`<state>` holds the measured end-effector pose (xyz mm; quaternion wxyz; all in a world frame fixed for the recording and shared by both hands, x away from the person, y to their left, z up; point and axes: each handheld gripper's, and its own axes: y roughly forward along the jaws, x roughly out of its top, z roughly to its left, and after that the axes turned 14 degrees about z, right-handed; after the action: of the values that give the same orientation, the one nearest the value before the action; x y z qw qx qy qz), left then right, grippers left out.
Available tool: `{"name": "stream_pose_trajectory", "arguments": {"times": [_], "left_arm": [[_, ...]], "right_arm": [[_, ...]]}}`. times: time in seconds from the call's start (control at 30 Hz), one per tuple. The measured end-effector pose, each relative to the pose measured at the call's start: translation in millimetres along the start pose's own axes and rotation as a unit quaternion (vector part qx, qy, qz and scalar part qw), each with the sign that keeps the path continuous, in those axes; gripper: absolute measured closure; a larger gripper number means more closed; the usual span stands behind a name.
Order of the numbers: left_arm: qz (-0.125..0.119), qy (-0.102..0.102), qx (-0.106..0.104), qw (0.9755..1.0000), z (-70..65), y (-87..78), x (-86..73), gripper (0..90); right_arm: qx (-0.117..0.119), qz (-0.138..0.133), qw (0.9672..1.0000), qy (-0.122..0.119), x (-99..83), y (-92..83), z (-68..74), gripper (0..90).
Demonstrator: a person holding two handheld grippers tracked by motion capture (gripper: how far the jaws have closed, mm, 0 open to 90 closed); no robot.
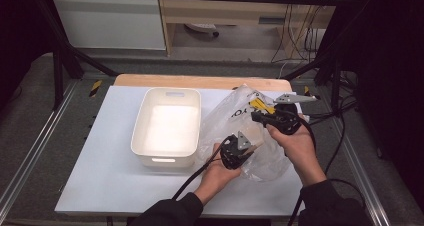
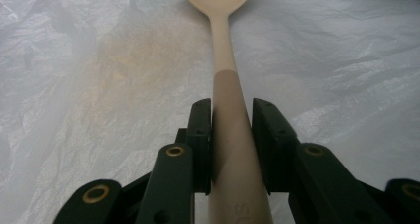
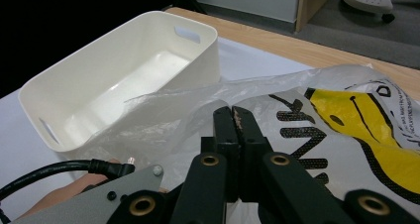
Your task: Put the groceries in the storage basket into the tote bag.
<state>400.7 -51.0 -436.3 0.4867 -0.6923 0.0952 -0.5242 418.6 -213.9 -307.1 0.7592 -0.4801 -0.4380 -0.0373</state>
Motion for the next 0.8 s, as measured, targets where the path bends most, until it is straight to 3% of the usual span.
{"name": "stream_pose_trajectory", "arguments": {"times": [0.23,0.43,0.8], "left_arm": [[-0.03,0.001,0.013,0.9995,1.8,-0.9,4.7,70.8],[-0.024,0.005,0.02,0.9995,3.9,6.8,7.2,70.9],[-0.03,-0.016,0.012,0.9993,11.1,20.0,13.4,70.9]], "right_arm": [[-0.001,-0.003,1.0,-0.004,4.3,-3.1,1.3,90.0],[-0.001,-0.002,1.0,-0.005,5.3,-1.7,0.7,90.0],[0.006,-0.005,1.0,-0.004,7.4,-1.1,2.7,90.0]]}}
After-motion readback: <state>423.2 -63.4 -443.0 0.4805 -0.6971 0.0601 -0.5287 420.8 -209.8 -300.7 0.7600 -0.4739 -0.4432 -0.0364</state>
